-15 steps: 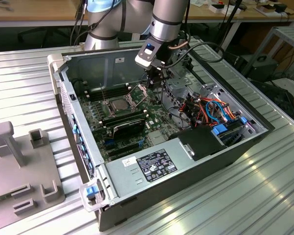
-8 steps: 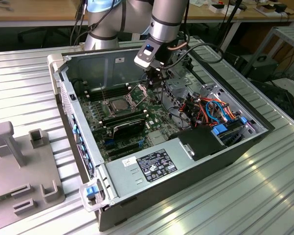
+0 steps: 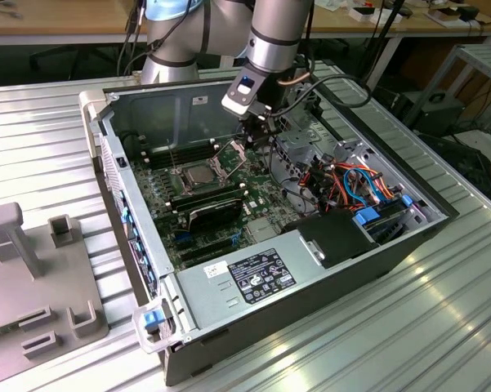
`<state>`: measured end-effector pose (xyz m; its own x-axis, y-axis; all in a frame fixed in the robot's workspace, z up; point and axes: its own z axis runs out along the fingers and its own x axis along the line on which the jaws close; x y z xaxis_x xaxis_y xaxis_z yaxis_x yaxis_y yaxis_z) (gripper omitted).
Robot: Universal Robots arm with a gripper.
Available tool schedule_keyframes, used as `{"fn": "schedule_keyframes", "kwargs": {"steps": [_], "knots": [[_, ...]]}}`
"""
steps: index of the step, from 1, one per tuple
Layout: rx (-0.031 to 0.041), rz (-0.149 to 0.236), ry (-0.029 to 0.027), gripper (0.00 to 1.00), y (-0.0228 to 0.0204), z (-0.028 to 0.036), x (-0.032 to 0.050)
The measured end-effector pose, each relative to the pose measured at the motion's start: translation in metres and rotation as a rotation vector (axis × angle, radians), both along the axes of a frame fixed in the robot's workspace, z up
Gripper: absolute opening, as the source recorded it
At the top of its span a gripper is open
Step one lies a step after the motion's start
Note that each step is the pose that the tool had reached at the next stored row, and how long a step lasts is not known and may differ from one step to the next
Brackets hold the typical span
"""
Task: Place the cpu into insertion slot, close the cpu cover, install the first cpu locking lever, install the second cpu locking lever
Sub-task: 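Close the cpu cover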
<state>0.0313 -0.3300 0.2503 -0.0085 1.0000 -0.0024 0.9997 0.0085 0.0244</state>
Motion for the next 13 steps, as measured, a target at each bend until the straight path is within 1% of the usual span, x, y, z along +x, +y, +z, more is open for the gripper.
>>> {"fn": "schedule_keyframes", "kwargs": {"steps": [3, 6, 7, 9, 13], "knots": [[0.0016, 0.000, 0.0004, 0.11, 0.0001, -0.0005, -0.0006], [0.0067, 0.000, 0.0004, 0.11, 0.0003, -0.0011, -0.0017], [0.0109, 0.000, 0.0004, 0.11, 0.0003, -0.0013, -0.0028], [0.0171, 0.000, 0.0004, 0.11, 0.0005, -0.0020, -0.0051], [0.0250, 0.000, 0.0005, 0.11, 0.0008, -0.0030, -0.0089]]}}
